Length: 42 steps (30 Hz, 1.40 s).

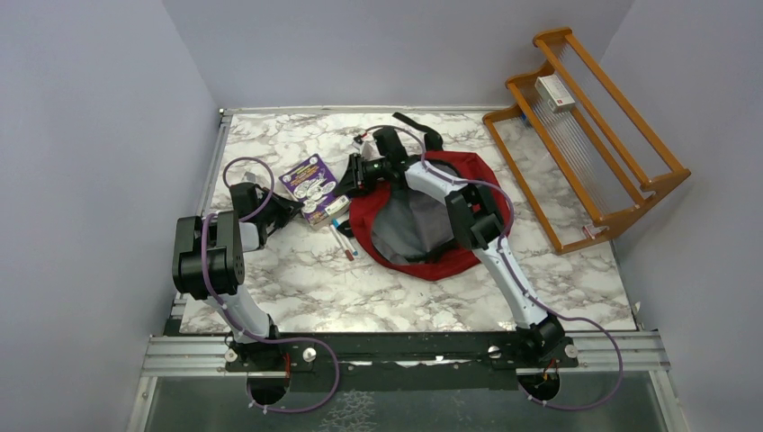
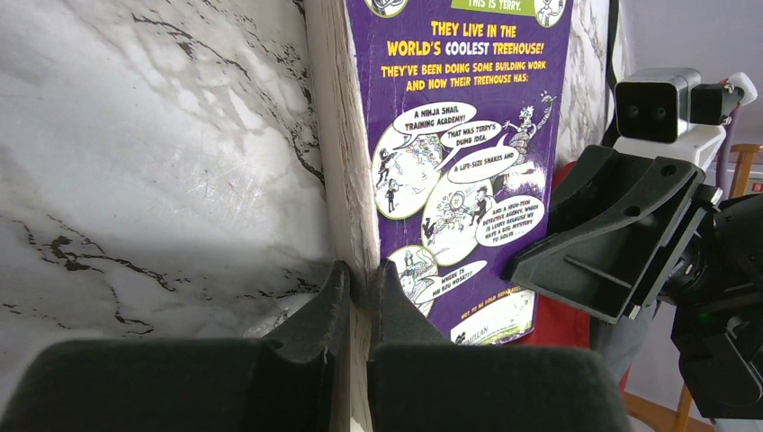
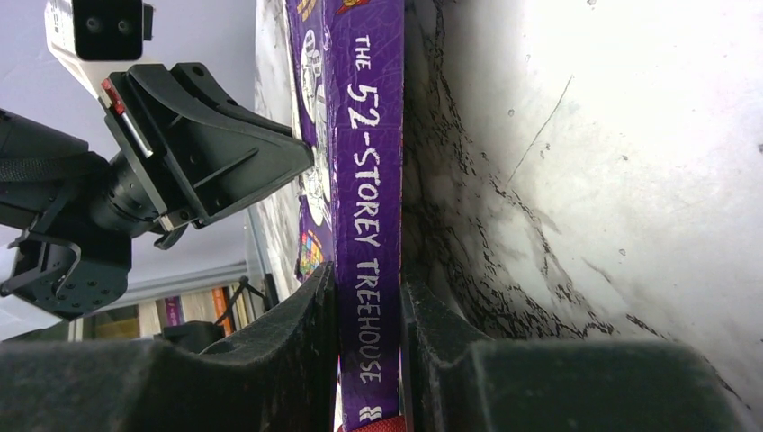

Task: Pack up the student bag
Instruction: Pick up the book from the center of the board.

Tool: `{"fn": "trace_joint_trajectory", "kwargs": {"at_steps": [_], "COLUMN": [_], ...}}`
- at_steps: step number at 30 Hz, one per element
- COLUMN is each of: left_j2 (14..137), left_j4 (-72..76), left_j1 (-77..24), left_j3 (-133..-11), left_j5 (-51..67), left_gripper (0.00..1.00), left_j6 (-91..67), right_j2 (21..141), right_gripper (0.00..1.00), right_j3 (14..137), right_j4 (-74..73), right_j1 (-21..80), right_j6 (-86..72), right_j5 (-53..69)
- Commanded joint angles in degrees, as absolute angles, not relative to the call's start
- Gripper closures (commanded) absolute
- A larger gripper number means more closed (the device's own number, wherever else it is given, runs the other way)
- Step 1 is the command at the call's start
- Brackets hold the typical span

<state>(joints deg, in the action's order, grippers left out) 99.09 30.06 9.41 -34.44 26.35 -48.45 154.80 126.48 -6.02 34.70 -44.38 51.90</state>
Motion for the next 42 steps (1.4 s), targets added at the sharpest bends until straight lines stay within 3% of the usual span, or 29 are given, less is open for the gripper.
{"fn": "trace_joint_trajectory", "kwargs": {"at_steps": [1,4,8,11,13,17,22,29,37,42], "left_j2": [100.3,98.0,93.3,88.9,85.5,79.0,73.0,73.1,79.4,80.0], "left_j4": [21.2,21.1,16.1,7.5,3.2,-1.9,-1.7,3.5,0.5,2.7], "left_j1": [7.9,8.0,8.7,9.1,9.6,10.3,10.3,7.7,-3.6,-10.1], "left_j3": [-32.4,-34.2,-39.4,-45.2,-47.9,-51.3,-53.0,-57.8,-68.7,-68.3], "left_j5": [31.4,32.0,30.9,26.9,23.5,19.3,21.2,35.1,40.9,45.8], "left_gripper": [1.00,0.98,0.74,0.48,0.37,0.24,0.16,0.06,0.03,0.04], "left_j6": [-47.0,-46.9,-45.0,-40.8,-38.6,-35.0,-30.4,-22.6,-9.8,-7.6], "right_j2": [153.4,151.0,147.2,143.7,141.3,136.2,127.4,107.5,85.4,76.4], "right_gripper": [0.83,0.92,0.99,1.00,1.00,1.00,1.00,1.00,0.99,0.99], "right_j3": [127.3,127.1,127.5,126.9,126.7,126.6,121.2,102.4,84.7,79.9], "right_j4": [-3.3,-1.6,1.9,4.5,5.6,6.3,2.1,-8.0,-19.7,-30.1], "right_j1": [38.1,38.0,37.6,36.6,35.8,34.0,32.2,30.0,29.6,29.6], "right_j6": [-42.7,-42.1,-42.6,-43.5,-43.5,-42.2,-34.4,-15.7,-2.4,2.1], "right_j5": [52.2,50.0,45.8,42.2,40.1,37.7,34.8,26.5,12.9,14.1]}}
